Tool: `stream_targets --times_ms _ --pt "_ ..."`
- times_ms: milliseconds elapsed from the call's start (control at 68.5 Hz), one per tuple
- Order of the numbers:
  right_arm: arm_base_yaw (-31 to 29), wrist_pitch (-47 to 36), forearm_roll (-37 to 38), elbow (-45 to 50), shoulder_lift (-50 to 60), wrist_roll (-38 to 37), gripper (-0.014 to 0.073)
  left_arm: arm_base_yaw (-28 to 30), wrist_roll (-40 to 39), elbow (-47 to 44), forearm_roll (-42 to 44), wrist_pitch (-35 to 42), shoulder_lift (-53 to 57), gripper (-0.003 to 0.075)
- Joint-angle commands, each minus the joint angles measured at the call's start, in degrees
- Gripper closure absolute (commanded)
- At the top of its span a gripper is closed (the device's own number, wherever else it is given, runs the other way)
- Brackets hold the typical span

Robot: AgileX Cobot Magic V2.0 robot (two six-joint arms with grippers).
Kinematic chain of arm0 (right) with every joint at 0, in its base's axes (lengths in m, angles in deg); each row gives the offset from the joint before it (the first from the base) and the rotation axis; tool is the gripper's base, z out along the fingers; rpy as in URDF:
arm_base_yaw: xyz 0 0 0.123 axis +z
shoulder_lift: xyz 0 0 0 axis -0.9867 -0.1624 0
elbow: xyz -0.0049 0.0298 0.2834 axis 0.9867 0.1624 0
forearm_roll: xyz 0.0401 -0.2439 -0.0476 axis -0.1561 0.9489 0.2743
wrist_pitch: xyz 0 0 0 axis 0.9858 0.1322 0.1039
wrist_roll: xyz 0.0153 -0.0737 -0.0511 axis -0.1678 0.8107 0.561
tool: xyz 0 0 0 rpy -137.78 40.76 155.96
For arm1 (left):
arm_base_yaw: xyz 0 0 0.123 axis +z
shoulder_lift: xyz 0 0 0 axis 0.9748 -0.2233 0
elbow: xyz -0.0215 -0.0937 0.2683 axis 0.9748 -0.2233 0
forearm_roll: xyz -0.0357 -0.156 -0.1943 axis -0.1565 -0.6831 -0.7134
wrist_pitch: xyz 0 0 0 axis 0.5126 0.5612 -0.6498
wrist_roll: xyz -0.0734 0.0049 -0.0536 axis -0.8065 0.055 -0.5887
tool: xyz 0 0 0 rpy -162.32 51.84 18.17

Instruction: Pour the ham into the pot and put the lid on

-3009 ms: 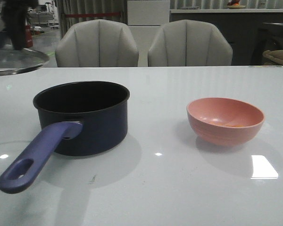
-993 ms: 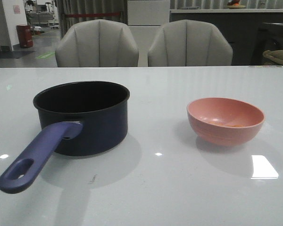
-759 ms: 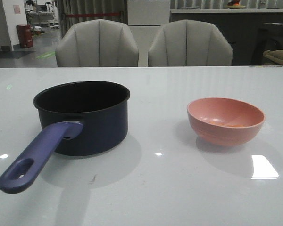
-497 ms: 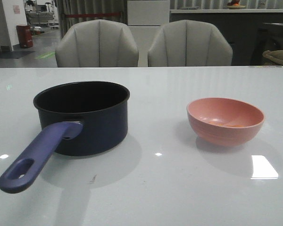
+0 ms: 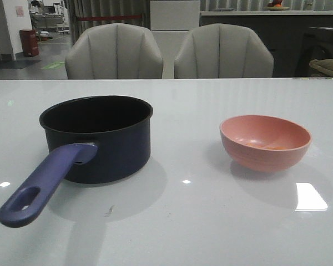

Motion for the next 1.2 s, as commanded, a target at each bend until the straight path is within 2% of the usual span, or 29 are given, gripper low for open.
stream_targets --times_ms 0,190,321,424,716,906,964,1095,1183 --pt "-0.3 -4.8 0.9 -0.3 1.1 0.2 0.0446 -1.8 -0.1 -3.2 -0.8 6.0 6.8 0.0041" --pt "-0.3 -4.8 0.9 -0.3 1.1 0.2 0.0446 -4.0 -0.1 -10.8 -0.8 7.0 18.7 0.0041" --pt "-0.3 -4.8 0.9 -0.3 1.1 0.2 0.0446 -4.8 -0.1 -15.2 -1.8 12.3 26.0 0.0041" --pt "-0.3 -4.8 0.9 -0.3 1.1 0.2 0.0446 -5.0 -0.1 -16.8 -1.8 13.1 30.0 0.0041" --pt "-0.3 -5.2 1.1 -0.3 1.1 0.2 0.0446 -9.8 -0.1 -17.5 -1.2 14.9 31.6 0.0041" --pt "-0.3 -12.0 1.1 -0.7 0.7 0.2 0.0446 -10.5 -0.1 -18.2 -1.2 15.9 31.6 0.0041" --pt "-0.2 -10.3 1.0 -2.4 -0.8 0.2 0.0446 -10.5 -0.1 -18.2 -1.2 15.9 31.6 0.0041" --pt "-0.2 -0.6 1.1 -10.2 -8.1 0.2 0.0446 -10.5 -0.1 -18.2 -1.2 15.9 31.6 0.0041" --pt "-0.2 1.2 1.1 -14.2 -14.2 0.2 0.0446 -10.5 -0.1 -18.2 -1.2 15.3 31.6 0.0041"
